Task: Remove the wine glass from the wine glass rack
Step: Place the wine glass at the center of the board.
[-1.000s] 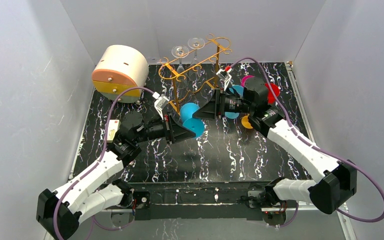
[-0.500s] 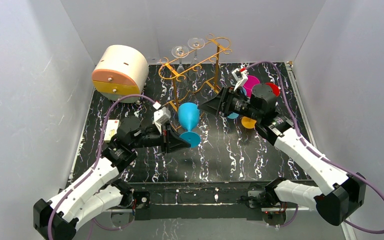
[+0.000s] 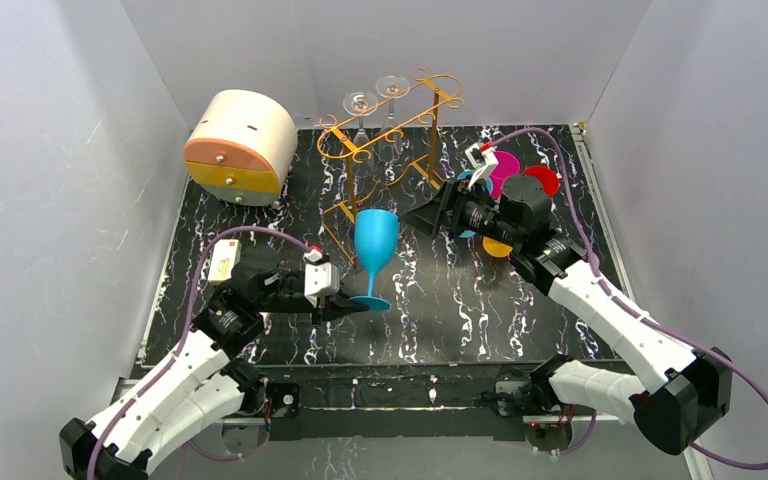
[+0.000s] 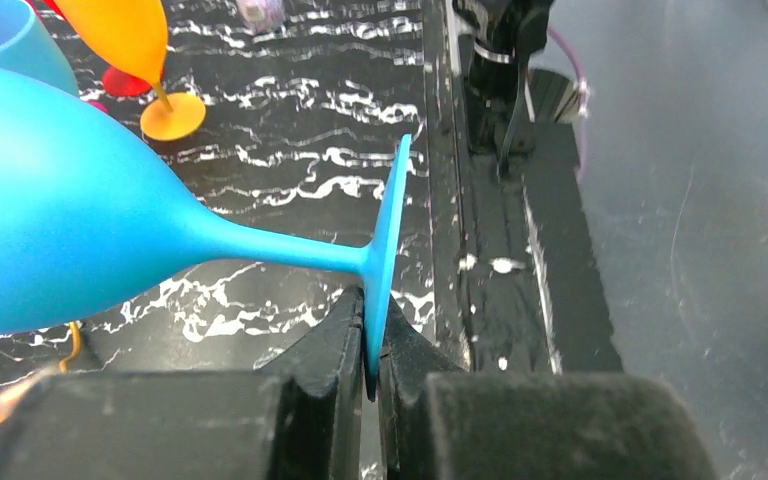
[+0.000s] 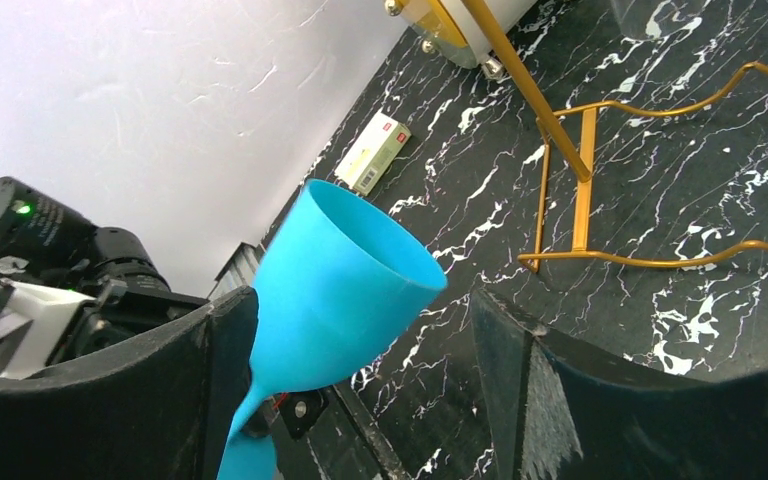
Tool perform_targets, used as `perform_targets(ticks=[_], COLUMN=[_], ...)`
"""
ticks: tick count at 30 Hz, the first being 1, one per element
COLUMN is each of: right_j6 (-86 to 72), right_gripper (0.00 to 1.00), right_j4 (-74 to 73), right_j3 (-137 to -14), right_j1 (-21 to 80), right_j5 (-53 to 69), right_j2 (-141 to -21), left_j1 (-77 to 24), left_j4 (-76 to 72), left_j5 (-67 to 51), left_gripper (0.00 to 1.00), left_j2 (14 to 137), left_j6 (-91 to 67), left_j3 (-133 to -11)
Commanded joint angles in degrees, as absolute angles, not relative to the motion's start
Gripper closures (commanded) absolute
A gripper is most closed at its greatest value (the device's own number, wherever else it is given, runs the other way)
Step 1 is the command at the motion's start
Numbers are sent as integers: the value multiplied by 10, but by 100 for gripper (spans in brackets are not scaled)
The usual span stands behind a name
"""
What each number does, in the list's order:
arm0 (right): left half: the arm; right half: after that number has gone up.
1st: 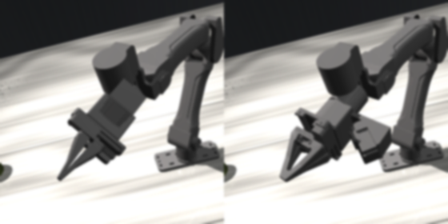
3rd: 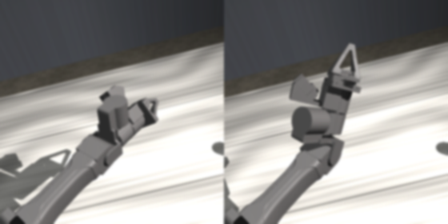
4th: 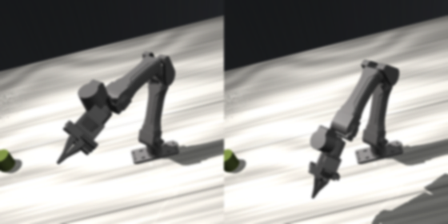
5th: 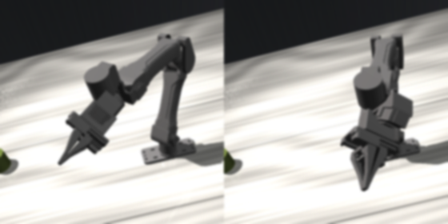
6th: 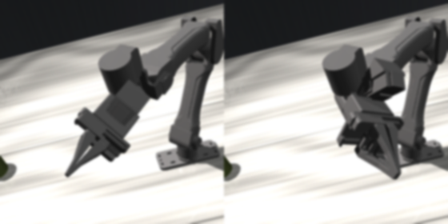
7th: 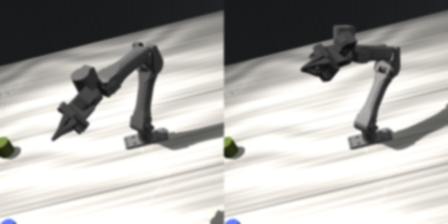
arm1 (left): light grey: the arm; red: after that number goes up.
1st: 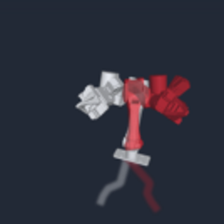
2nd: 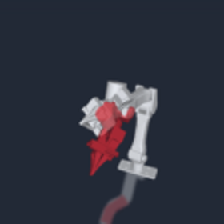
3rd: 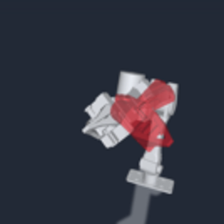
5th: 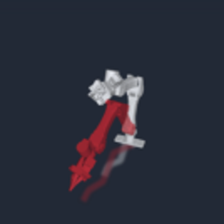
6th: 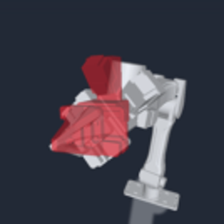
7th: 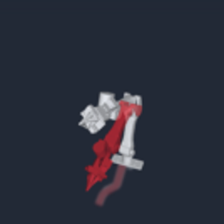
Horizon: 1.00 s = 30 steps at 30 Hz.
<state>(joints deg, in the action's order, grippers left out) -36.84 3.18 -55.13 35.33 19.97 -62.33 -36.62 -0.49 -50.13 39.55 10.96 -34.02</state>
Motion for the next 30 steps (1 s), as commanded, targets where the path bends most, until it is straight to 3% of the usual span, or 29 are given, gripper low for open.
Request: perform_targets(ticks=[1,12,16,30], right_j6=[-349,-312,-319,-364], right_gripper=[14,7,6,4], right_j4=[63,-88,-130,-82], right_j3=[-553,-622,-643,-630], right_j1=[352,328,297,256], right_j5=[229,226,285,410], right_j2=[-612,-629,-651,-685], left_j1=[-369,-369,-369,-369], left_j4=[99,153,148,56], left_j5=[-523,-457,-453,-481], left_gripper=[100,100,100,100], left_j2=[400,436,438,450], left_j6=[258,388,451,449], left_j3=[-367,-362,-353,-282])
